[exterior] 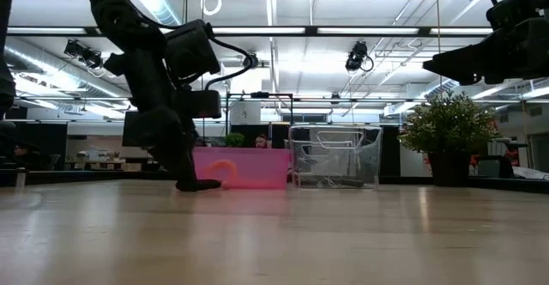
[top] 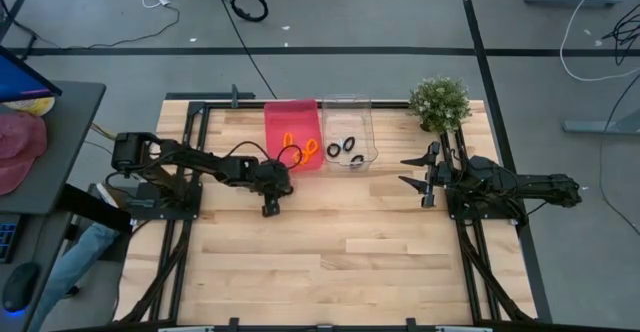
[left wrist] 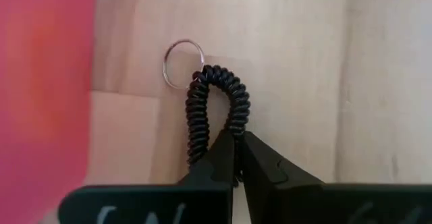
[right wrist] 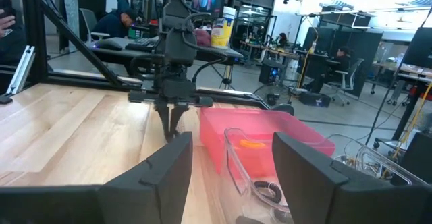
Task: Sort spring keychains
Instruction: Put the black spring keychain into the transparent bin
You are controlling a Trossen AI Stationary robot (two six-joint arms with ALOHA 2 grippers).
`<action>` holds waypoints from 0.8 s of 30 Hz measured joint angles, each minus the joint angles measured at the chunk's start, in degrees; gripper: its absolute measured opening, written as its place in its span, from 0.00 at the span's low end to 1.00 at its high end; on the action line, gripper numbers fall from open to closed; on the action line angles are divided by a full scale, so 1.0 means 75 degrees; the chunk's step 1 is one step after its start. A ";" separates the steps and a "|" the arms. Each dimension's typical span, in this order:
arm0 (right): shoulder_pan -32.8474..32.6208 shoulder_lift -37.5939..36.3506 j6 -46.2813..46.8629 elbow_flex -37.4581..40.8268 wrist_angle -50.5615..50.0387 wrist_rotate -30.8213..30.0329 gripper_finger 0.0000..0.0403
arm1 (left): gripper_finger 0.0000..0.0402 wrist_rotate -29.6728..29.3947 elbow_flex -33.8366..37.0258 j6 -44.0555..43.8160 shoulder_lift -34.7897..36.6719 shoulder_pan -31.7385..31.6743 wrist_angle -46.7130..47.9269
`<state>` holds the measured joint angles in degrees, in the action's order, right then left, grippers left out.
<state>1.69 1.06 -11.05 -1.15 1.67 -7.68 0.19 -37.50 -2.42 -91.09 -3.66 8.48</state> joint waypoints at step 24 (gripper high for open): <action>0.0001 0.0000 0.0002 0.0000 0.0000 0.0000 0.52 | 0.02 -0.2771 -0.1743 0.1605 0.0000 0.0981 -0.1177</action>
<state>1.70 1.06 -11.03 -1.15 1.67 -7.68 -20.59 -50.57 9.62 -91.09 3.70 -0.35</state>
